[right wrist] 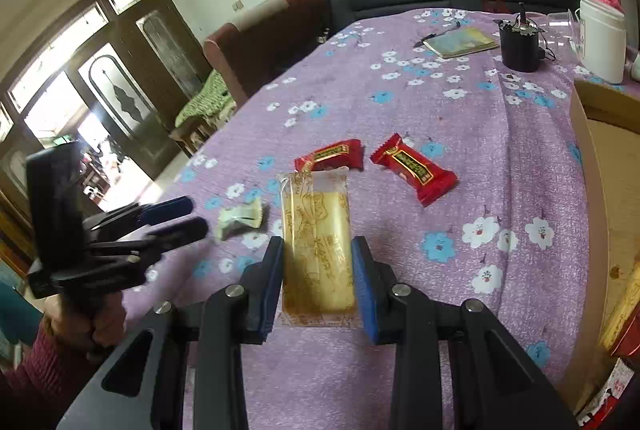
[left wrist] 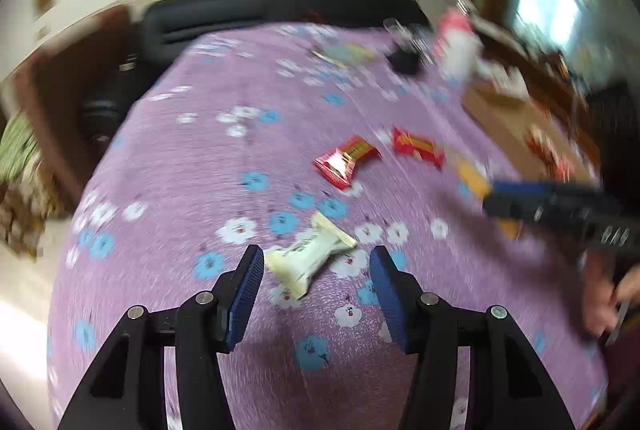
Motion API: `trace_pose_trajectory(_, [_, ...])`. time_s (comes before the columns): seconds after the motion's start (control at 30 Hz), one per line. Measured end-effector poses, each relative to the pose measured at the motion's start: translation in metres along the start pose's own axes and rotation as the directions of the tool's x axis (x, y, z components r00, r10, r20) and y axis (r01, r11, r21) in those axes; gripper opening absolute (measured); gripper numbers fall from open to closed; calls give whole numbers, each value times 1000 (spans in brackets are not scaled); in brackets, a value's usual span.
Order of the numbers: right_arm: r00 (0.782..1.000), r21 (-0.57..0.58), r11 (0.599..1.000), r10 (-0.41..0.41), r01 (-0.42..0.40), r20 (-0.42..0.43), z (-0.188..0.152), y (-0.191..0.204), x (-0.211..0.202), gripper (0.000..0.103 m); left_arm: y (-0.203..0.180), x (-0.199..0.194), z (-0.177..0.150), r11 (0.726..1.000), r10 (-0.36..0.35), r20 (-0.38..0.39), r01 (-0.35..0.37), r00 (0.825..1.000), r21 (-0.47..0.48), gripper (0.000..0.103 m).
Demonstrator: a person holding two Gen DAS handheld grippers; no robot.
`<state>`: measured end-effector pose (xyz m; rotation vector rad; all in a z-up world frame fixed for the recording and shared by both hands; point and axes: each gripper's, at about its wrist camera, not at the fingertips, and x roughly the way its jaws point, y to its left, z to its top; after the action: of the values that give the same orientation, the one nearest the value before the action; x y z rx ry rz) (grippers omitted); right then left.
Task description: Organize snacks
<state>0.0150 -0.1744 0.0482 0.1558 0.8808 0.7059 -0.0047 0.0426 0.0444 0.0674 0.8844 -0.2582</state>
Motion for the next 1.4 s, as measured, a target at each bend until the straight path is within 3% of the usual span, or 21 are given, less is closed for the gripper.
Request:
trace_pose_trajectory(0.13, [1000, 10, 1000, 19, -19, 8, 1, 0, -2, 33, -16, 17, 8, 988, 41, -41, -35, 998, 149, 58])
trace_pose_trajectory(0.23, [1000, 21, 1000, 23, -23, 6, 1, -2, -1, 33, -17, 30, 10, 983, 77, -65, -65, 995, 169, 58])
trace_pose_trajectory(0.27, [1000, 23, 999, 23, -24, 7, 1, -3, -1, 33, -15, 33, 10, 984, 86, -70, -74, 994, 162, 49])
trace_pose_trajectory(0.33, [1000, 24, 999, 26, -26, 8, 2, -4, -1, 33, -10, 39, 9, 989, 76, -90, -63, 993, 136, 31])
trace_pose_trajectory(0.5, [1000, 26, 999, 29, -29, 9, 2, -3, -1, 33, -6, 37, 6, 998, 61, -83, -61, 995, 10, 26])
trace_pose_trajectory(0.67, [1000, 14, 1000, -6, 6, 10, 2, -2, 1, 33, -18, 31, 0, 985, 59, -61, -68, 996, -160, 22])
trace_pose_trajectory(0.83, [998, 1, 999, -50, 50, 32, 2, 1, -1, 33, -36, 19, -1, 957, 69, 54, -51, 996, -286, 22])
trace_pose_trajectory(1.03, [995, 9, 996, -86, 86, 44, 2, -2, -1, 33, -42, 13, -2, 950, 130, 161, -76, 978, -304, 22])
trace_pose_trajectory(1.4, [993, -14, 994, -109, 110, 49, 0, 1, 4, 33, -32, 4, 0, 942, 179, 211, -106, 961, -319, 22])
